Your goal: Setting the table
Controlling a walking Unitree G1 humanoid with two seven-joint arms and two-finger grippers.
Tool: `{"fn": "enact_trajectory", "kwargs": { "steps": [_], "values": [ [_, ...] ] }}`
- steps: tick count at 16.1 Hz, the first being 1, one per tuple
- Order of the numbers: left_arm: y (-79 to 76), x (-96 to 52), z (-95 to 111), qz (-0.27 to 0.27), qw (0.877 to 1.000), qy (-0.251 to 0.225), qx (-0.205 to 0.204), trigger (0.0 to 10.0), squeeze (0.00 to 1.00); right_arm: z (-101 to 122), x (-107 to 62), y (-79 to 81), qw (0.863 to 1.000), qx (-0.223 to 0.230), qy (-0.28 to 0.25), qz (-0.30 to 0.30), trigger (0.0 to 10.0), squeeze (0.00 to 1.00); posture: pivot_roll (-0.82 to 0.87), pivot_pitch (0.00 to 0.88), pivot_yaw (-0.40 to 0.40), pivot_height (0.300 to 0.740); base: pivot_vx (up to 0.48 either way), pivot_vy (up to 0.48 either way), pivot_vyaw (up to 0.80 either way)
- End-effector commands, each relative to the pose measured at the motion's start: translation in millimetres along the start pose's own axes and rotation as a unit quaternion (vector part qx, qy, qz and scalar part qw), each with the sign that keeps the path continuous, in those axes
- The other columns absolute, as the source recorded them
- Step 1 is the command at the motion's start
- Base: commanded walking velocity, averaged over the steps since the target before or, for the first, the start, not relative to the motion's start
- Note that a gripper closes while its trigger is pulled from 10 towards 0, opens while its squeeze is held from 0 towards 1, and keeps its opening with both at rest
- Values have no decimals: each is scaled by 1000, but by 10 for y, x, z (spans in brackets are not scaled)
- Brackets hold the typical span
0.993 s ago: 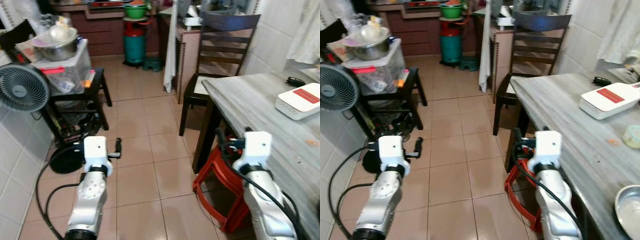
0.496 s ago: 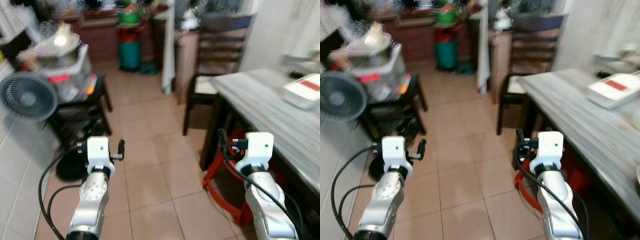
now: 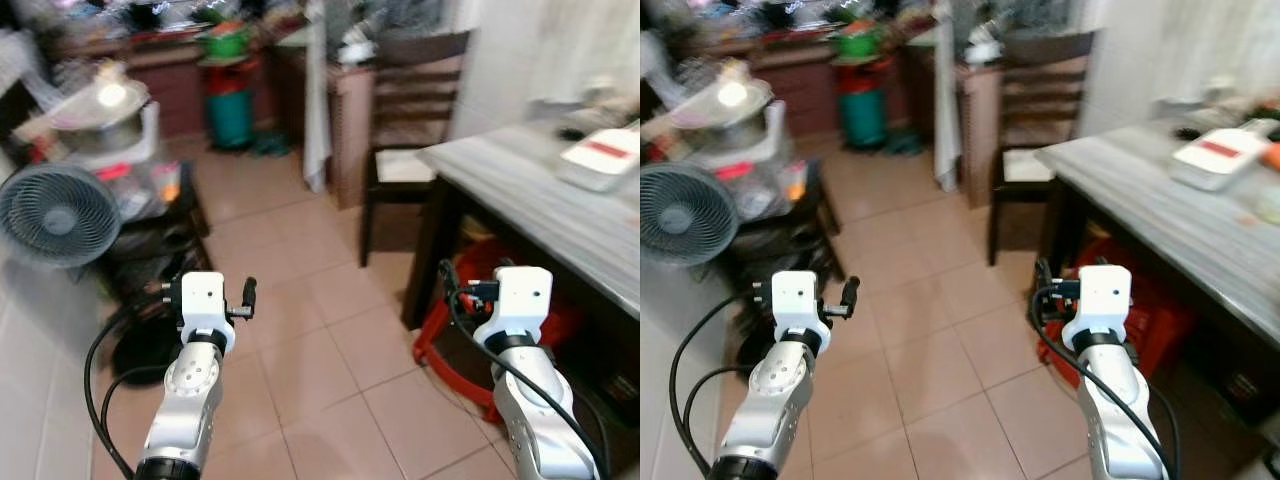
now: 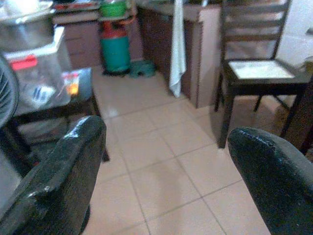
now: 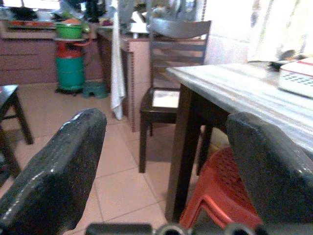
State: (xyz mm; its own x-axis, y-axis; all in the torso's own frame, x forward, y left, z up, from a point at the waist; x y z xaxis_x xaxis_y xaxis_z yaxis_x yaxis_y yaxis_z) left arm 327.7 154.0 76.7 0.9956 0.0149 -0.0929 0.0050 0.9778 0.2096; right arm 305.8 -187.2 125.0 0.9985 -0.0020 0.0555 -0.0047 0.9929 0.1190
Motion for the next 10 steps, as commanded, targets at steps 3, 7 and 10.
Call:
{"fn": "enact_trajectory", "kwargs": {
  "steps": [3, 7, 10],
  "values": [
    [117, -1, -17, 14, 1000, 4, 5, 10000, 0, 37, 29, 94, 1000, 5, -7, 11, 10000, 0, -69, 12, 54, 740, 0, 480, -800],
    [101, 1, -14, 8, 1000, 3, 3, 10000, 0, 34, 27, 96, 1000, 4, -6, 11, 10000, 0, -69, 12, 55, 740, 0, 480, -800],
    [91, -3, -24, 7, 1000, 6, 2, 10000, 0, 34, 25, 99, 1000, 4, -6, 11, 10000, 0, -71, 15, 54, 740, 0, 480, -800]
  ]
}}
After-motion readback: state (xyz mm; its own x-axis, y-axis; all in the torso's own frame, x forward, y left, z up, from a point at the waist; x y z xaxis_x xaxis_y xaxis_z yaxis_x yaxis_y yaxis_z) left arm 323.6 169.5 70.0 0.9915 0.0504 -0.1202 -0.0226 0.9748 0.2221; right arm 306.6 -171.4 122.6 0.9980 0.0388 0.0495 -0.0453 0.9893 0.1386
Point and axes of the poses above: a point about 5 cm out from each wrist's last joint towards the gripper, its own x axis pointing out of the wrist towards the gripper, its own z axis along the axis of the wrist's last joint, y = z × x, the point moved 3 cm from there along x, pointing out of the wrist towards the gripper, and after that the axes turned 11 degrees about x, right-handed, at the moved point
